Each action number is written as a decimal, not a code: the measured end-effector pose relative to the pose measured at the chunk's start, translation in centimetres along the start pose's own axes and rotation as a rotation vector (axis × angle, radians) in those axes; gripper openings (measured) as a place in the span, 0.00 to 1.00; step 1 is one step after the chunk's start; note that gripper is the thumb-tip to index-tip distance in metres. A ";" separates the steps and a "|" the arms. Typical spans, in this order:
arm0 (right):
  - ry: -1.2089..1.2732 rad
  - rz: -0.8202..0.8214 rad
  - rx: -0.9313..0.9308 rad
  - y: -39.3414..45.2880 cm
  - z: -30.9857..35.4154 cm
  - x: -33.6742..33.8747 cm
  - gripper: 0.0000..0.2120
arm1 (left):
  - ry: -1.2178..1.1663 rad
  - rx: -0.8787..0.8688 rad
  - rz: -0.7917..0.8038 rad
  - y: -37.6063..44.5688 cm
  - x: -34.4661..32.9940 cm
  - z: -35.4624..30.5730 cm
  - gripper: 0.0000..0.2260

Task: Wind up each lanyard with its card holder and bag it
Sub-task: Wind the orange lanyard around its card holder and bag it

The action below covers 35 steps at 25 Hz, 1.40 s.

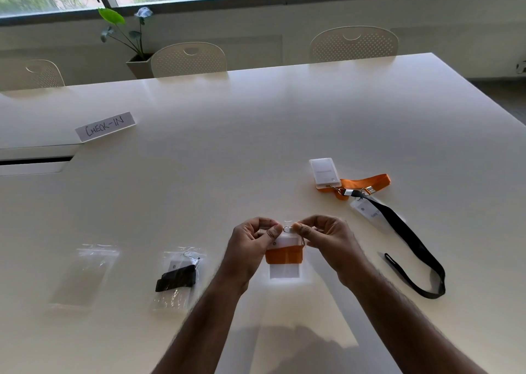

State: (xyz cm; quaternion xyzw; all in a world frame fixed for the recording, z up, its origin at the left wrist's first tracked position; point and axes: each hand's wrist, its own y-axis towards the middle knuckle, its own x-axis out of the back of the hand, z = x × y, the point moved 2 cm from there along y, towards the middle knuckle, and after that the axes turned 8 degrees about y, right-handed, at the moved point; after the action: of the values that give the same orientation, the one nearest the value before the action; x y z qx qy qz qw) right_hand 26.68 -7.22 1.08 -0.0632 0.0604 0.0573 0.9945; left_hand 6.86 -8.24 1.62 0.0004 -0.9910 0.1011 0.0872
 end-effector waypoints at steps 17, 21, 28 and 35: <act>0.252 0.078 -0.156 0.2 -0.8 1.2 0.12 | -0.095 0.063 0.106 -0.1 0.8 -0.7 0.15; 0.362 0.095 -0.171 0.0 -0.9 1.4 0.14 | -0.111 0.056 0.102 0.0 1.2 -0.7 0.16; 0.388 0.055 -0.154 0.3 -1.1 0.0 0.15 | 0.002 -0.038 0.031 -0.7 2.4 -0.5 0.14; 0.396 0.165 -0.239 -0.9 -2.2 -4.4 0.21 | 0.261 -0.087 -0.099 -2.1 6.0 1.6 0.17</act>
State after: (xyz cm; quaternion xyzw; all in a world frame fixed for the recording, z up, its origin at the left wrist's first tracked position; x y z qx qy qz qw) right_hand 22.18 -8.83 -0.37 -0.1852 0.2521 0.1317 0.9406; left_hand 0.69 -10.55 1.60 0.0324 -0.9735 0.0530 0.2200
